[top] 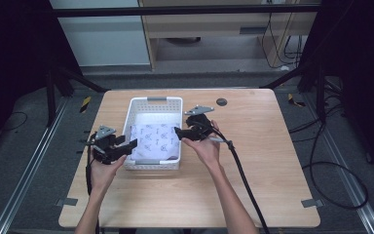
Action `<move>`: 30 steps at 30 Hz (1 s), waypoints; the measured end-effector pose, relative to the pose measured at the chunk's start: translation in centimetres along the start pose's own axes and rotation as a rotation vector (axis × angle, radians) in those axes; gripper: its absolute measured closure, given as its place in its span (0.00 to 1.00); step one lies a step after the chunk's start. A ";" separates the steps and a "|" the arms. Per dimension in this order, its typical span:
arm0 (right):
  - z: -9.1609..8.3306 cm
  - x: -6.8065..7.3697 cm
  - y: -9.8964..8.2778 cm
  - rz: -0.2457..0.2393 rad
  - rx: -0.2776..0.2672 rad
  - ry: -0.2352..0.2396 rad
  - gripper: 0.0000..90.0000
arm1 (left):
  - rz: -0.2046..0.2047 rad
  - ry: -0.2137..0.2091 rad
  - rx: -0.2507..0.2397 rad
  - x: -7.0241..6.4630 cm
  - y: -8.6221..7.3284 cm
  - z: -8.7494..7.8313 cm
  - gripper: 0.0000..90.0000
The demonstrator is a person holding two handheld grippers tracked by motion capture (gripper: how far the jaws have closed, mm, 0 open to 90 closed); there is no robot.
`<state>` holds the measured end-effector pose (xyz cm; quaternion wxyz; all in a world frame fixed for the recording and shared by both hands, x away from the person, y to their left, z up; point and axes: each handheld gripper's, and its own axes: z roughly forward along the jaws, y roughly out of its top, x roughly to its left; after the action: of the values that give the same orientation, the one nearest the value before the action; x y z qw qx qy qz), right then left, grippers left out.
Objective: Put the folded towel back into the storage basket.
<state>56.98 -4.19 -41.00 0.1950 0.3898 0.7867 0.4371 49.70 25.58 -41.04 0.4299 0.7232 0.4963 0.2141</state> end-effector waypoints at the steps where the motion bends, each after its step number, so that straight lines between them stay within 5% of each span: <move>1: 0.0 0.0 0.0 0.000 0.000 0.000 0.32 | 0.000 0.000 0.000 0.0 0.0 0.0 0.46; 15: -7.4 -3.4 -3.9 -0.007 -0.015 -0.013 0.21 | 0.045 -0.011 -0.022 -0.5 -1.7 -1.8 0.37; 27: -12.2 -5.9 -9.7 0.017 -0.031 -0.038 0.19 | 0.076 0.004 -0.029 -0.9 -3.3 -3.1 0.34; 30: -13.4 -6.9 -11.7 0.064 -0.046 -0.030 0.19 | 0.094 0.003 -0.040 -1.0 -4.0 -3.5 0.33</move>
<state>47.38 -20.42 -43.79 0.2016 0.4166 0.7606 0.4554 44.59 26.70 -42.40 0.4329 0.7366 0.4580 0.2454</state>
